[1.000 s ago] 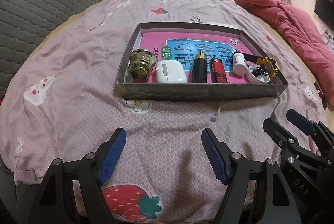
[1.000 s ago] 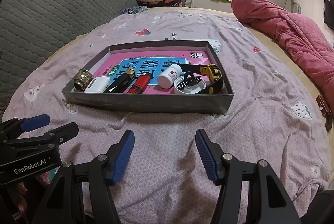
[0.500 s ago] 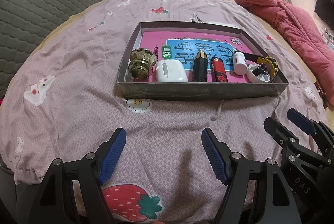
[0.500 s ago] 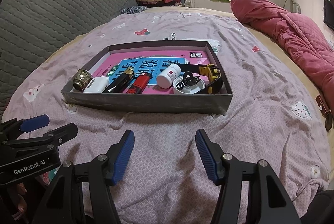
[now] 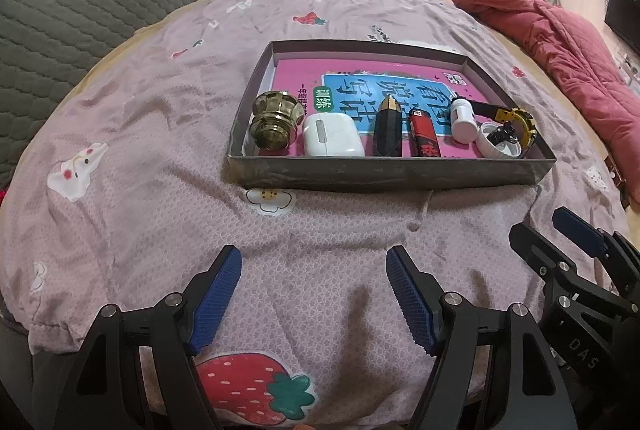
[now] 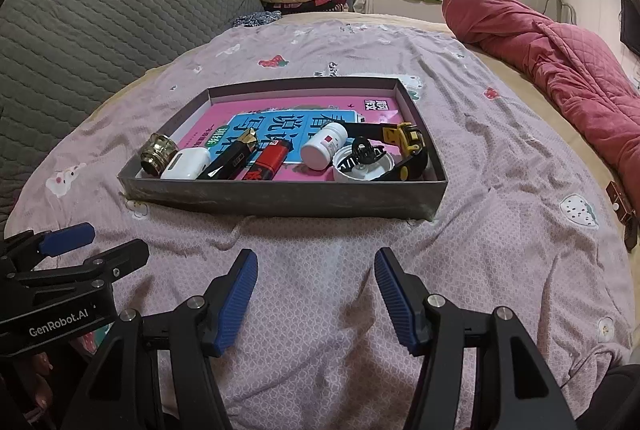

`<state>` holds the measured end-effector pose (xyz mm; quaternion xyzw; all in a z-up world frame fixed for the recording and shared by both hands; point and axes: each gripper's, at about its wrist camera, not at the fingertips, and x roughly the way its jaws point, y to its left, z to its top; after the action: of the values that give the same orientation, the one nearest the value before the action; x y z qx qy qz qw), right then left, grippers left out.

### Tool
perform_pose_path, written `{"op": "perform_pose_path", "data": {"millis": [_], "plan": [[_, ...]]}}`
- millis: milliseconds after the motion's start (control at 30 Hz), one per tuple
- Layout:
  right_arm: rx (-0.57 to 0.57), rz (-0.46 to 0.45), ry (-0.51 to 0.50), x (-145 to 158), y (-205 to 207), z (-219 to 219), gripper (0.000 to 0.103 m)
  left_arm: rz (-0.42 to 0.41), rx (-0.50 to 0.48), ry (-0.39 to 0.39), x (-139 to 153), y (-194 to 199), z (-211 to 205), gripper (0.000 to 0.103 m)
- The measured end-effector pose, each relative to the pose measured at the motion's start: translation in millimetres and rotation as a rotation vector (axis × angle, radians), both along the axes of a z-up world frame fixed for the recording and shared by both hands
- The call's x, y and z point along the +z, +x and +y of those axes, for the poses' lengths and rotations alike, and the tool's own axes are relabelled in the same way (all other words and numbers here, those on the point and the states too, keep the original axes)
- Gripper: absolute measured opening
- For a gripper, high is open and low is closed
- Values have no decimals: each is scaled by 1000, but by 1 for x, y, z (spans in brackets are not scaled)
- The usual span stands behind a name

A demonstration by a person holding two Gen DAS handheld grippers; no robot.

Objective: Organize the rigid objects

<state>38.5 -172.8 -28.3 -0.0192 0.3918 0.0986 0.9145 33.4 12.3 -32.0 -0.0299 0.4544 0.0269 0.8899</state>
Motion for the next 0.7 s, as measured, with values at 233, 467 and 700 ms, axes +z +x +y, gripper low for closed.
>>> {"op": "perform_pose_path", "data": {"millis": [233, 467, 700], "plan": [[-3, 0, -1, 0, 0, 0, 60, 1, -2, 6, 0, 0, 0, 76], [-2, 3, 4, 1, -1, -1, 60, 4, -2, 11, 0, 0, -2, 76], [-5, 4, 6, 0, 0, -1, 60, 8, -13, 20, -2, 1, -6, 76]]}}
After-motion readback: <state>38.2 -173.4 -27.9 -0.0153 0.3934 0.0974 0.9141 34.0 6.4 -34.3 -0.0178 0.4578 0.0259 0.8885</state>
